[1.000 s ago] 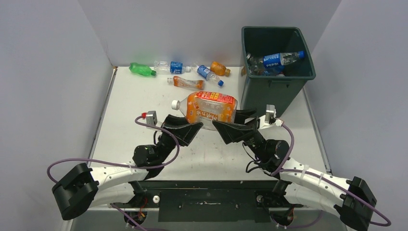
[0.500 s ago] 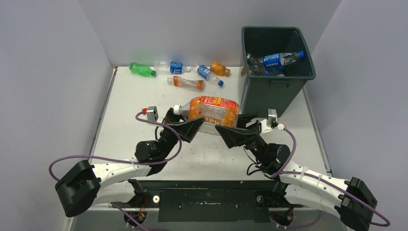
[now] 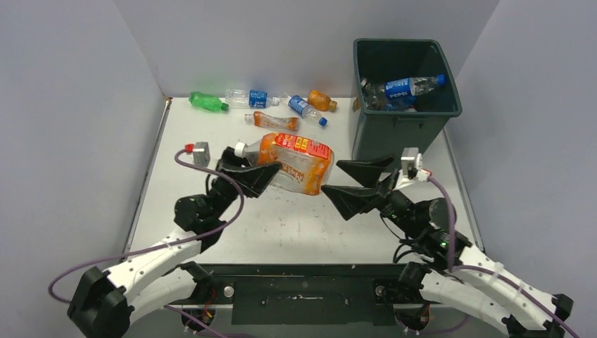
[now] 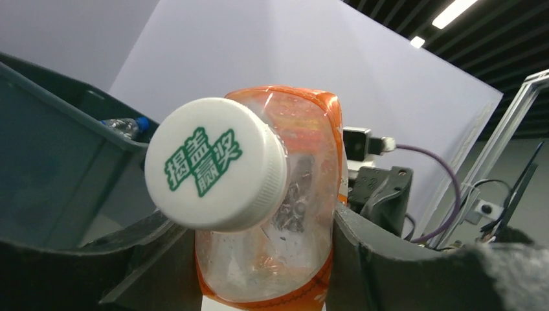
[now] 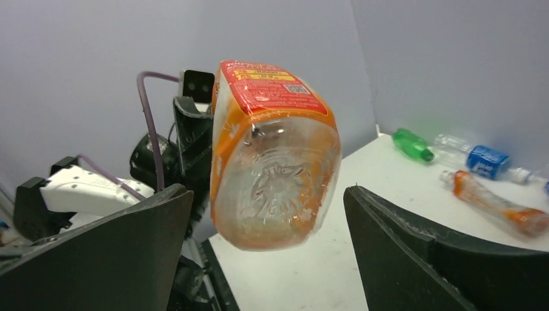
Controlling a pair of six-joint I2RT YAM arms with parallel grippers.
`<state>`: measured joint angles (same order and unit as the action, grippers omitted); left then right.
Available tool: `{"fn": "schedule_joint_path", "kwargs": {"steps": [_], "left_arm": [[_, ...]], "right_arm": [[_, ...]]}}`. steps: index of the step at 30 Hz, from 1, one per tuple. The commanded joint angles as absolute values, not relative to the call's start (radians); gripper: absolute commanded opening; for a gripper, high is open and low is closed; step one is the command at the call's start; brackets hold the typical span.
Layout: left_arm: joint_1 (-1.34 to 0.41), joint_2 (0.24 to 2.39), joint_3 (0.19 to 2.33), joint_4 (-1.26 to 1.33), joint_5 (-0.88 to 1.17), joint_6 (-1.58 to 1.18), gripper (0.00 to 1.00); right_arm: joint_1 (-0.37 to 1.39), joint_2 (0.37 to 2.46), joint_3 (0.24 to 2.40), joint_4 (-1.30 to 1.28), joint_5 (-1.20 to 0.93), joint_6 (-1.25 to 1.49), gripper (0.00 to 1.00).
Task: Put the plastic bottles in the bin
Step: Place the plastic bottle in the trash bin.
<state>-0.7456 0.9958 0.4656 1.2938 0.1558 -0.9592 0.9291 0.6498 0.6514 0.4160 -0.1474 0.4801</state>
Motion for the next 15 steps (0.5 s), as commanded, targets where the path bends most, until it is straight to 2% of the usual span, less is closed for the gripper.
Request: {"fn": "schedule_joint_path", "kwargs": {"steps": [1,4,7,12,15], "left_arm": [[-0.577,0.864,0.699,0.768,0.6,-0.881,0.3],[-0.537,0.877,0.878,0.415,0.841,-0.66,0.32],[-0.549,0.907,0.975,0.266,1.029,-0.527,0.33],[-0.578,0.926,1.063,0.04,1.087,-0.288,0.25],[-0.58,0.93,1.06,0.033,1.079,-0.261,0.25]], "right_arm": [[0.923,0.605,0.922,-0.149,-0.118,0.276,0.9],[0.924,0.642,1.06,-0.328,-0.172,0.225,0.9],[0.925,0.69,1.135,-0.407,-0.275,0.2,0.9],[0.924,0.814,1.246,-0.488,-0.377,0.177,0.9],[0.925,0.867,1.265,-0.505,-0.42,0.176,0.9]]}}
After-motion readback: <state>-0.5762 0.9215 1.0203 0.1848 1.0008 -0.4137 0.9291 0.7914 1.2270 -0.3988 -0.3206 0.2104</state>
